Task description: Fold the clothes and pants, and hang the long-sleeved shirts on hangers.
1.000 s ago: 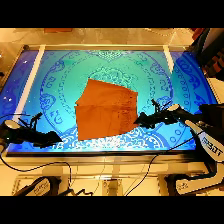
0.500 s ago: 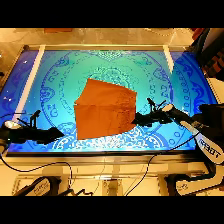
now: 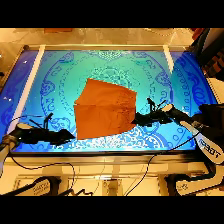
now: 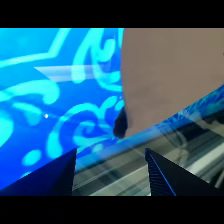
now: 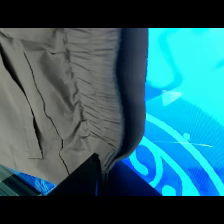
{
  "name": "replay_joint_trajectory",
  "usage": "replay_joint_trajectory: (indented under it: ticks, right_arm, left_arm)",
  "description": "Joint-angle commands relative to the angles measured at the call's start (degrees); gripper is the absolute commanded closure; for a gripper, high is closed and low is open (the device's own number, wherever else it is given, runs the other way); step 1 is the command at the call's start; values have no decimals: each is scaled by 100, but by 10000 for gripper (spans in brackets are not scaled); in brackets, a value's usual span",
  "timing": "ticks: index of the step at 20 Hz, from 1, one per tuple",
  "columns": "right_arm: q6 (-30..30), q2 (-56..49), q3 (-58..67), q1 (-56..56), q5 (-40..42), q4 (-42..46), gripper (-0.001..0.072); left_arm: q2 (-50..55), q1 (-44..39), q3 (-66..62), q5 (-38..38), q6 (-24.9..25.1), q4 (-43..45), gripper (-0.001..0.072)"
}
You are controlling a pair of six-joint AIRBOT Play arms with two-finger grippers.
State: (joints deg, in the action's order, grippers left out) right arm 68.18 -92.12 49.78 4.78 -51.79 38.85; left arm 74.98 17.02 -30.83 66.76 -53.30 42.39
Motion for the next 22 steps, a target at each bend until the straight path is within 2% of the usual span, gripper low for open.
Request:
replay_joint_trajectory:
  ticks: [1, 2, 4, 6, 8, 11, 14, 19, 22]
  right_arm:
    - [-9, -2, 4, 4, -142, 7, 687]
    - [-68, 4, 11, 4, -227, 20, 687]
    - [-352, 70, 9, 2, -389, 61, 687]
    - [-492, 168, 9, 4, -520, 66, 687]
    - [-492, 282, 11, 4, -599, 76, 687]
    - [-507, 544, 11, 2, -737, 111, 687]
    - [-793, 1204, 11, 2, -953, 221, 688]
    - [-940, 2918, 243, 4, -1362, 214, 687]
    - [-905, 3832, 927, 28, -2000, -570, 687]
  left_arm:
    - [520, -678, 15, -708, 282, -310, 223]
    - [597, -802, -50, -723, 302, -330, 283]
    - [638, -960, -157, -723, 466, -529, 327]
    - [638, -1043, -175, -743, 640, -848, 467]
    - [638, -1060, -179, -748, 643, -994, 678]
    - [608, -1038, -337, -656, 640, -990, 700]
    - [321, -1038, -907, -205, 643, -960, 701]
    - [-1176, -1038, -2594, 37, 619, -951, 701]
    - [-2312, -1038, -3536, 28, 621, -949, 701]
